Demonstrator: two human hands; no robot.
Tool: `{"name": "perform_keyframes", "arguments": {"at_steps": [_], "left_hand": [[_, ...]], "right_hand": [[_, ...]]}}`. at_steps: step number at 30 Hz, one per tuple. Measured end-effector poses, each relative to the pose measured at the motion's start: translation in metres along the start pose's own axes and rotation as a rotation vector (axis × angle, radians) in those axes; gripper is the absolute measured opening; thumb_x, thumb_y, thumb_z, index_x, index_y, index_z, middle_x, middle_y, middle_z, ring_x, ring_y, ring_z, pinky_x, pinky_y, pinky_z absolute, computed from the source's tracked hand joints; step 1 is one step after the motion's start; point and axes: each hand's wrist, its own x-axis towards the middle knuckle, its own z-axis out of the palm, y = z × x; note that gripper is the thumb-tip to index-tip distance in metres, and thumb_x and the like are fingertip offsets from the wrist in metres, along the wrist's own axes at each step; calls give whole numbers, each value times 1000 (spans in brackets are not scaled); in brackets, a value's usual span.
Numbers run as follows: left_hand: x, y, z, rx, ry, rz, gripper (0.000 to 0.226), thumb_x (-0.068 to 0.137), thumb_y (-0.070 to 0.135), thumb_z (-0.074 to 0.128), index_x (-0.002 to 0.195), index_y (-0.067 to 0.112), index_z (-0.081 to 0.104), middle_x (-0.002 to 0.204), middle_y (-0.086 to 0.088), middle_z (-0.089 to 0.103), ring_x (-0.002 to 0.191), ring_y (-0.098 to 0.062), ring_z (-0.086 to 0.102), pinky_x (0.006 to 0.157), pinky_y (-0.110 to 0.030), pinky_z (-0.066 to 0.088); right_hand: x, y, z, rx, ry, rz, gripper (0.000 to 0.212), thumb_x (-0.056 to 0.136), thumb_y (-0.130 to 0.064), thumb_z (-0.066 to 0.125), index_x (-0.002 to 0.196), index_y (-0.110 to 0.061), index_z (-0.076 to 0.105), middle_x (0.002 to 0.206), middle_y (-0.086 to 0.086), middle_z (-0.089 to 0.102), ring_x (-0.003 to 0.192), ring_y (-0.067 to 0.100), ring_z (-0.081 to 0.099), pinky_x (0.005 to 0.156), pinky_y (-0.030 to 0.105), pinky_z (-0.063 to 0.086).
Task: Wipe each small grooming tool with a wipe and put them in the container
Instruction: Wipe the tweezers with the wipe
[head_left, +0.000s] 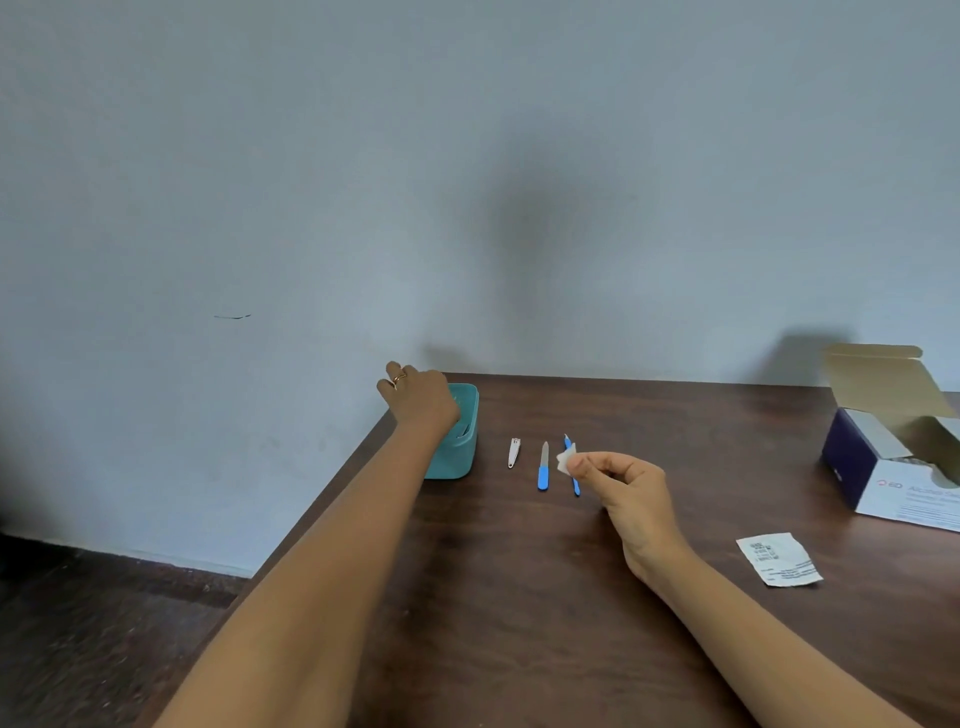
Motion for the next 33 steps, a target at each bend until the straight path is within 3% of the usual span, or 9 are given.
{"name": "perform_keyframes", "arguments": {"at_steps": [4, 8, 18, 22, 25, 28, 31, 33], "left_hand": [[4, 3, 9, 85, -69, -5, 33, 82, 10, 53, 114, 9, 56, 132, -16, 46, 136, -36, 20, 106, -43, 24], [5, 7, 11, 110, -94, -21, 32, 86, 12, 50, 118, 10, 55, 136, -17, 45, 140, -35, 15, 108, -44, 21], [5, 7, 11, 151, -100, -14, 34, 87, 15, 51, 121, 11, 55, 137, -15, 45, 140, -34, 16, 109, -44, 20], [9, 7, 0, 108, -43, -22, 28, 84, 14, 54, 112, 11, 59, 133, -16, 46, 135, -37, 20, 107, -46, 23], [13, 16, -19, 19, 113, 53, 23, 88, 19, 53, 106, 8, 62, 127, -17, 48, 127, -38, 30, 101, -44, 29], [0, 38, -38, -199, 173, 169, 30, 91, 26, 51, 110, 6, 63, 119, -15, 55, 115, -35, 47, 88, -38, 39], [-27, 62, -40, -399, 27, 221, 23, 88, 19, 52, 101, 3, 62, 104, -15, 62, 97, -31, 62, 68, -29, 41], [-47, 75, -30, -415, -119, 227, 11, 84, 15, 56, 90, 5, 58, 93, -13, 60, 94, -30, 63, 64, -28, 40]], "right_hand": [[-1, -1, 1, -9, -3, -15, 10, 77, -21, 76, 81, -13, 77, 86, 6, 75, 82, 10, 63, 65, 9, 46], [-2, -1, 1, -27, -11, -14, 8, 76, -23, 76, 80, -15, 77, 85, 4, 75, 87, 15, 64, 73, 18, 45], [-2, -2, 2, -50, 18, 6, 12, 78, -23, 75, 85, -15, 77, 85, 0, 75, 89, 13, 65, 72, 19, 44], [-2, -5, -2, 86, 41, 58, 8, 79, -22, 75, 83, -16, 77, 79, -5, 75, 67, 2, 59, 70, 19, 42], [1, -6, -7, 269, 107, 156, 5, 78, -21, 74, 80, -16, 76, 78, -7, 71, 53, 5, 34, 62, 22, 36], [5, -8, -11, 486, 179, 217, 3, 80, -14, 72, 83, -12, 72, 80, -6, 73, 44, 3, 33, 49, 16, 35], [6, -8, -14, 627, 223, 231, 5, 81, -10, 71, 86, -10, 70, 83, -3, 74, 41, 2, 35, 43, 14, 32], [6, -8, -16, 684, 247, 229, 4, 81, -9, 71, 84, -10, 69, 78, -4, 72, 40, 1, 35, 42, 14, 31]]}}
